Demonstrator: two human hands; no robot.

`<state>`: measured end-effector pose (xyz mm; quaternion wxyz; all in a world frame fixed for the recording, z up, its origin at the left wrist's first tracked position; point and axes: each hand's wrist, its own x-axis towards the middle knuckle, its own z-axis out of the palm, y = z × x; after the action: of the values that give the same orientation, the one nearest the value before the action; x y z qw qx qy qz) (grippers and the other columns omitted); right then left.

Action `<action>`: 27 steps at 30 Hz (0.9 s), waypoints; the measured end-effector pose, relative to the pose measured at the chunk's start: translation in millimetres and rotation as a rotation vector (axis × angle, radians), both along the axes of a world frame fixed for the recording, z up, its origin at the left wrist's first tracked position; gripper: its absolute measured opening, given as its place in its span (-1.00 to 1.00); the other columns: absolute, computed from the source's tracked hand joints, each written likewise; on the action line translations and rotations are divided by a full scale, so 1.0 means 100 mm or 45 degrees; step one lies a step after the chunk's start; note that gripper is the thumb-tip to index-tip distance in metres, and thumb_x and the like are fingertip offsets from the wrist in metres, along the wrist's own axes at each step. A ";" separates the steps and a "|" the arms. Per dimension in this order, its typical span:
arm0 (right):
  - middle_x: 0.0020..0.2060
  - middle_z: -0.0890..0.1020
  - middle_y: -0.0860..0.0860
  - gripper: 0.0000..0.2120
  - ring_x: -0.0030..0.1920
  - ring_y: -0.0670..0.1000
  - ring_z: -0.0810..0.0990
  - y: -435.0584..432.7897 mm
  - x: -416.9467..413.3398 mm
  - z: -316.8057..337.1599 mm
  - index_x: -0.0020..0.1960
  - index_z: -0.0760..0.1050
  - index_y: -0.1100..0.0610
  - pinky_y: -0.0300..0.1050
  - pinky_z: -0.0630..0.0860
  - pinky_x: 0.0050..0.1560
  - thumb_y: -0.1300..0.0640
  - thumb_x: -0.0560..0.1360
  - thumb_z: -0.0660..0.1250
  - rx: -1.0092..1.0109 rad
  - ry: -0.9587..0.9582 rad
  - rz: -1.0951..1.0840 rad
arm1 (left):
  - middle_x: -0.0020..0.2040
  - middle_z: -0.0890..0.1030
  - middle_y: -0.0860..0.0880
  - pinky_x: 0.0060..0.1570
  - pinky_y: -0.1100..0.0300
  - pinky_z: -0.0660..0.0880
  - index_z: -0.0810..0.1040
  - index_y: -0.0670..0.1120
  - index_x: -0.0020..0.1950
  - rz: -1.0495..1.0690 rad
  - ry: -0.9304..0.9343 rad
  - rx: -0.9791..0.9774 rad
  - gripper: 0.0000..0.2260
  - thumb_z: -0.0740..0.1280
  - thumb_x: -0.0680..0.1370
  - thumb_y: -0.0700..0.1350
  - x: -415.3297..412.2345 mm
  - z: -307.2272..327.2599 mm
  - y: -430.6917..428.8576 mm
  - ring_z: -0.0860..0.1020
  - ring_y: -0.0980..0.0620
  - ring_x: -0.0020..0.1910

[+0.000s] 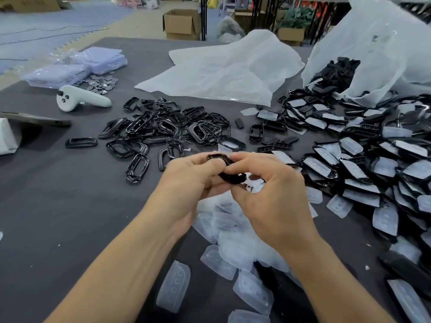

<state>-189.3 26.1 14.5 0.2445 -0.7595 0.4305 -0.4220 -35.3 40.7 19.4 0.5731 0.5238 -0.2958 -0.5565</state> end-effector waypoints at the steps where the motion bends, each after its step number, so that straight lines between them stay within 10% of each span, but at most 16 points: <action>1: 0.15 0.66 -0.24 -0.63 0.27 -0.22 0.55 0.00 0.00 0.01 0.07 0.72 -0.07 -0.31 0.47 0.27 0.33 0.39 0.52 0.012 0.026 -0.001 | -0.16 0.76 -0.14 -0.27 0.24 0.65 0.73 -0.16 -0.04 0.090 -0.059 0.016 -0.82 0.35 0.59 -0.35 0.03 0.00 -0.02 0.73 0.00 -0.25; 5: 0.12 0.60 -0.25 -0.63 0.25 -0.29 0.48 0.00 -0.03 -0.01 0.13 0.70 -0.06 -0.57 0.29 0.20 0.33 0.45 0.46 -0.039 0.160 -0.106 | -0.36 0.70 -0.03 -0.42 0.24 0.59 0.70 -0.11 -0.12 0.386 -0.291 0.045 -0.73 0.35 0.54 -0.45 0.22 -0.02 -0.08 0.68 0.03 -0.39; 12: 0.45 0.48 -0.19 -0.81 0.50 -0.17 0.18 0.03 0.05 -0.09 0.10 0.67 -0.09 -0.37 0.06 0.44 -0.05 0.50 0.50 0.138 0.602 0.054 | -0.39 0.68 0.00 -0.42 0.16 0.64 0.68 -0.11 -0.15 0.418 -0.347 -0.019 -0.69 0.31 0.55 -0.48 0.32 -0.10 -0.14 0.67 0.04 -0.40; 17: 0.11 0.66 -0.29 -0.85 0.20 -0.35 0.50 0.09 0.09 -0.03 -0.21 0.67 -0.12 -0.63 0.25 0.11 0.11 0.39 0.58 0.221 0.095 -0.009 | -0.35 0.70 -0.03 -0.35 0.15 0.64 0.69 -0.10 -0.10 0.338 -0.390 -0.051 -0.71 0.32 0.55 -0.46 0.29 -0.11 -0.13 0.67 0.01 -0.36; 21: -0.41 0.56 -0.21 -0.89 -0.40 -0.17 0.44 0.04 0.06 0.00 -0.20 0.69 -0.14 -0.22 0.41 -0.32 -0.02 0.34 0.61 0.286 -0.328 -0.090 | -0.32 0.70 -0.05 -0.32 0.10 0.66 0.70 -0.07 -0.04 0.222 -0.388 -0.049 -0.72 0.35 0.55 -0.44 0.25 -0.10 -0.11 0.67 0.00 -0.33; 27: -0.43 0.63 -0.09 -0.95 -0.43 -0.11 0.55 -0.02 0.02 0.04 -0.14 0.71 -0.11 -0.09 0.52 -0.34 -0.01 0.40 0.53 0.301 -0.479 -0.188 | -0.15 0.76 -0.11 -0.28 0.18 0.60 0.61 0.03 0.20 0.030 -0.411 -0.075 -0.64 0.39 0.55 -0.38 0.15 -0.13 -0.06 0.69 0.00 -0.24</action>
<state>-186.8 24.4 18.8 0.3761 -0.6000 0.4781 -0.5196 -20.1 34.9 6.5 0.5397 0.5927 -0.3942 -0.4494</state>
